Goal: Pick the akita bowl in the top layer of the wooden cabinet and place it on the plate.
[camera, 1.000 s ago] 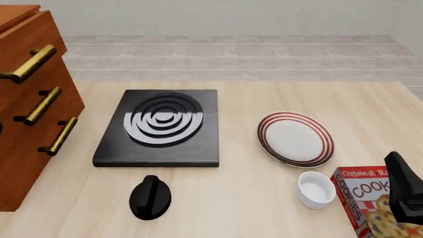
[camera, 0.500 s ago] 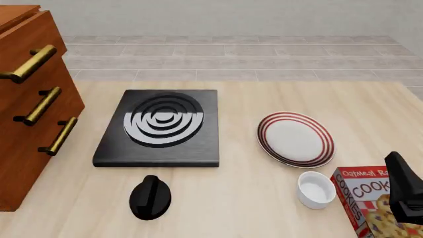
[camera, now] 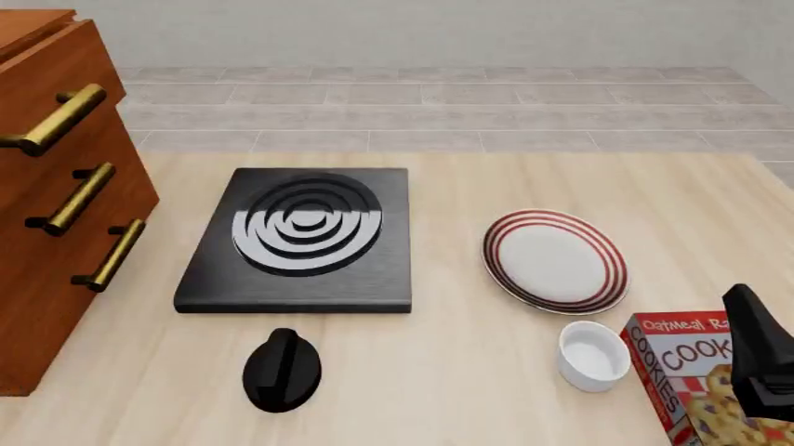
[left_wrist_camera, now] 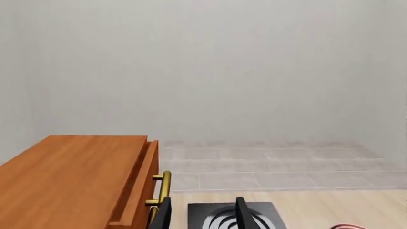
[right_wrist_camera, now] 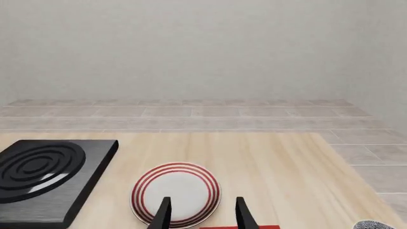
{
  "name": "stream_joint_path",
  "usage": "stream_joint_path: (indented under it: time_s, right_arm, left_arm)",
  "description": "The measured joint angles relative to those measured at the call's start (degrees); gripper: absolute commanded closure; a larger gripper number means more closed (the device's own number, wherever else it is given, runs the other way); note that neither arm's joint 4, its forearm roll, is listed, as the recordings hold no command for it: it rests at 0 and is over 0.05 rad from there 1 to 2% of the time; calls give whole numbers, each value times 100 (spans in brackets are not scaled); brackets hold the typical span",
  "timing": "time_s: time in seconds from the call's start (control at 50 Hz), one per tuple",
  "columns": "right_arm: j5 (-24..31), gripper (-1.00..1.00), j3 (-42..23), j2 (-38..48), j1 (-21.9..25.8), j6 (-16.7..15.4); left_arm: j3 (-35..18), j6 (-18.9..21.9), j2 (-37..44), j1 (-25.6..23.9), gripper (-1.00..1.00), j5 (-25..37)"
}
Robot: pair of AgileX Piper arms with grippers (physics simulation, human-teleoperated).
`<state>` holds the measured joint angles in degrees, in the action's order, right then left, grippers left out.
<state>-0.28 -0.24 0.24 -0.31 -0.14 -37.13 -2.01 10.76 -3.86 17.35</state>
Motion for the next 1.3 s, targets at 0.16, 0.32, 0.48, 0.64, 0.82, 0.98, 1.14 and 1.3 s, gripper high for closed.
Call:
stream_joint_path:
  time_s: [0.16, 0.32, 0.48, 0.64, 0.82, 0.98, 1.14, 1.3]
  right_arm:
    - [-2, -100, 0, 0, 0, -4]
    - [-4, -100, 0, 3, 2, -7]
    - [-5, -100, -1, 7, 2, -7]
    - [-3, -100, -1, 7, 3, -7]
    - [-2, -100, -2, 6, 2, -11]
    - [2, -100, -3, 3, 0, -14]
    - [6, -100, -3, 3, 1, -18]
    - [6, -100, -3, 4, 3, -24]
  left_arm:
    - [-353, 44, 143, -22, -100, 103]
    - [-659, 102, 343, 9, -100, 132]
    - [-977, 95, 605, 87, -100, 250]
    - [-1318, 116, 840, 182, -100, 442]
    - [-1769, 195, 1155, 211, -100, 779]
    - [-2098, 292, 1414, 173, -100, 1028]
    - [-2320, 324, 1676, 98, -100, 1303]
    - [-2595, 175, 2001, 25, -100, 1652]
